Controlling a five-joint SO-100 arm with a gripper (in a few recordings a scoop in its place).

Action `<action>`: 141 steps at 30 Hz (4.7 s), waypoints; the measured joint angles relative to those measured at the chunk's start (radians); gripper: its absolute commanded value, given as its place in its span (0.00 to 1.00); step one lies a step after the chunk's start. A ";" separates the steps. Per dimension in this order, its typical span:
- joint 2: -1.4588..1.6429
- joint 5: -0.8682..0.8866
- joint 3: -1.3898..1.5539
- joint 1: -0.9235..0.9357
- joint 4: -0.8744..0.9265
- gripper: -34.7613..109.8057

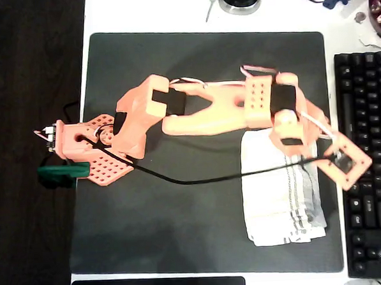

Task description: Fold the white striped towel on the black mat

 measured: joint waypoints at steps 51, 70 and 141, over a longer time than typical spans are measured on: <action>-0.121 -0.170 -0.135 0.121 0.017 0.30; -0.232 -0.316 0.144 0.333 -0.376 0.30; 2.117 -0.606 2.303 -0.124 -0.268 0.24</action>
